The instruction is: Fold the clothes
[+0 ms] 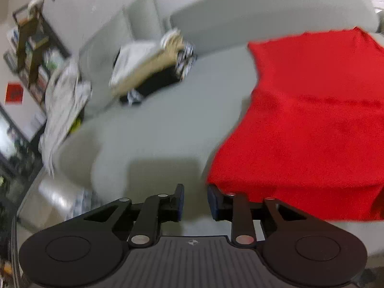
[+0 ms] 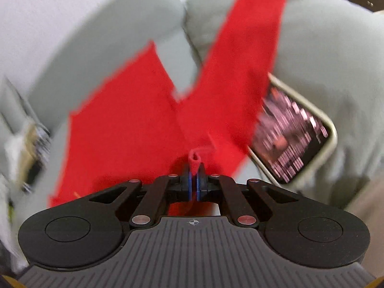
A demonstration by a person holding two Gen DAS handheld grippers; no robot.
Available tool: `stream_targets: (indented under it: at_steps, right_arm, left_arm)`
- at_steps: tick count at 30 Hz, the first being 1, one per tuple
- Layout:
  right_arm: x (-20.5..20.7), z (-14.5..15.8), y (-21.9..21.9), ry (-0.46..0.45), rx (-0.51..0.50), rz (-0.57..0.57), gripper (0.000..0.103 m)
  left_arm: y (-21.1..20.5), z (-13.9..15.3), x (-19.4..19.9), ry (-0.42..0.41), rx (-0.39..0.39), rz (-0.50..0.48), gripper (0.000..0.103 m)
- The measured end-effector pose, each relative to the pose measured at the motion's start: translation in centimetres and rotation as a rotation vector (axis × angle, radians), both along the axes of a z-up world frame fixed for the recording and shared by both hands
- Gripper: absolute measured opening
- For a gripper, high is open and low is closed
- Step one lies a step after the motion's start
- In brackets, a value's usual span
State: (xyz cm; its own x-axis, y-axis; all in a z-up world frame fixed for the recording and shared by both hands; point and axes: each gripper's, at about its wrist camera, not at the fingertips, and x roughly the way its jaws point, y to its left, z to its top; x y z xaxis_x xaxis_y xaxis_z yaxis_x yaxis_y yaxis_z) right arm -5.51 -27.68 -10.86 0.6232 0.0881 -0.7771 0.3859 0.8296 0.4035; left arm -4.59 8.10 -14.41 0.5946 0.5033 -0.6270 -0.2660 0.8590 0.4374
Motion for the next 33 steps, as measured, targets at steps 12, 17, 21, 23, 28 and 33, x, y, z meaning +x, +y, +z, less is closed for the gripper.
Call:
stream_targets:
  at_steps: [12,17,21,23,28,33]
  right_arm:
    - [-1.6,4.6,0.8,-0.182,-0.085,0.119,0.024]
    - [3.2,1.1,4.1,-0.137,-0.099,0.299,0.02]
    - [4.0,-0.6,4.4,-0.152,-0.24,0.325,0.0]
    - [3.6,-0.6,3.9,-0.155,-0.277,0.286,0.0]
    - [3.0,0.6,3.9,-0.153,-0.271,0.254,0.004]
    - [0.8,3.0,4.6,-0.224,-0.222,0.276,0.028]
  left_arm:
    - [-0.6,5.9,-1.0,-0.264,-0.333,-0.215,0.02]
    - [-1.8,3.5,6.3,-0.206,-0.328,-0.325,0.016]
    - [0.4,0.4,10.6,-0.115,-0.188,-0.117,0.011]
    - [1.9,0.4,10.8,-0.116,-0.121,-0.033,0.011]
    - [4.5,3.0,8.7,-0.114,-0.198,0.024,0.013]
    - [-0.6,5.2,3.8,-0.152,-0.252,-0.224,0.018]
